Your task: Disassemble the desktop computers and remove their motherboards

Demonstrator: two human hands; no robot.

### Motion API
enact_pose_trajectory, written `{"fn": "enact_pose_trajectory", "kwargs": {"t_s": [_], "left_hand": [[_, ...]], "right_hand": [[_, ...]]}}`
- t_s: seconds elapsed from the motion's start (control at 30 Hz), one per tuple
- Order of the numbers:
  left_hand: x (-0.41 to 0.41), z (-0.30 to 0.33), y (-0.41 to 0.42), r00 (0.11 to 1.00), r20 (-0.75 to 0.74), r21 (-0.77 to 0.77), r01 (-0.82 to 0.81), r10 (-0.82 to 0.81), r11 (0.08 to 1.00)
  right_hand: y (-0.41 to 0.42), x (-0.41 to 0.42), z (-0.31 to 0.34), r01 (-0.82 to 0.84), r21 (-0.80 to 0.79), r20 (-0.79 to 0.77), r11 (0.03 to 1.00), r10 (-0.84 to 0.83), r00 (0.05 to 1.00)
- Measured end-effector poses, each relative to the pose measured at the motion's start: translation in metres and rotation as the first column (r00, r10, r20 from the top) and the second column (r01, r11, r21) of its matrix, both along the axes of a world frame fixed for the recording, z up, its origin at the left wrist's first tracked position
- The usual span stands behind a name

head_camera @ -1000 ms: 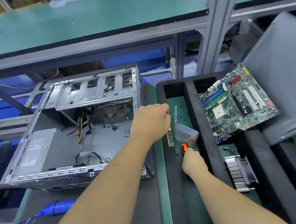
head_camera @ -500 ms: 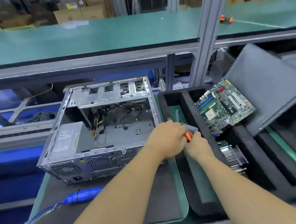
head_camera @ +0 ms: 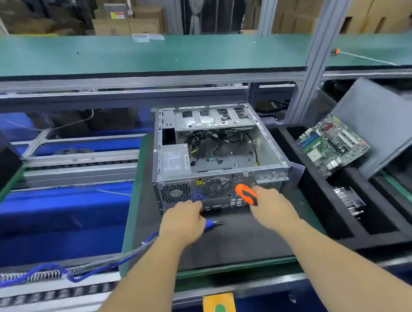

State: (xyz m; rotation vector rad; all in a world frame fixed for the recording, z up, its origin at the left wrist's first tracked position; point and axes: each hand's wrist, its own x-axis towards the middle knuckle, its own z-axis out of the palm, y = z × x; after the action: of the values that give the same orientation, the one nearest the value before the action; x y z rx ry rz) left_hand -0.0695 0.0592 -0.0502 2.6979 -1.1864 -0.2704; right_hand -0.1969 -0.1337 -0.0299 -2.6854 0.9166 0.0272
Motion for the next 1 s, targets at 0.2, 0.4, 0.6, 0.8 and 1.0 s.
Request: {"fn": "enact_pose_trajectory", "kwargs": {"t_s": [0.2,0.4,0.6,0.8,1.0], "left_hand": [[0.017,-0.036,0.03,0.998,-0.043,0.267,-0.026,0.039,0.963],[0.02,-0.061,0.014,1.0,0.029,0.308,0.003,-0.013,0.951],[0.015,-0.066,0.0,0.991,0.096,0.291,0.062,-0.093,0.955],[0.002,-0.054,0.041,0.989,-0.144,0.299,0.076,-0.034,0.951],[-0.023,-0.061,0.103,0.958,-0.277,0.374,0.175,-0.07,0.911]], "right_hand": [[0.038,0.019,-0.028,-0.279,0.006,-0.273,0.96,0.27,0.923],[0.041,0.021,-0.056,-0.354,0.114,-0.418,0.928,0.368,0.831],[0.04,0.013,-0.07,-0.308,0.199,-0.358,0.93,0.361,0.861],[0.06,-0.003,-0.073,-0.342,0.224,-0.443,0.913,0.408,0.798],[0.098,-0.022,-0.087,-0.424,0.172,-0.497,0.889,0.45,0.742]]}}
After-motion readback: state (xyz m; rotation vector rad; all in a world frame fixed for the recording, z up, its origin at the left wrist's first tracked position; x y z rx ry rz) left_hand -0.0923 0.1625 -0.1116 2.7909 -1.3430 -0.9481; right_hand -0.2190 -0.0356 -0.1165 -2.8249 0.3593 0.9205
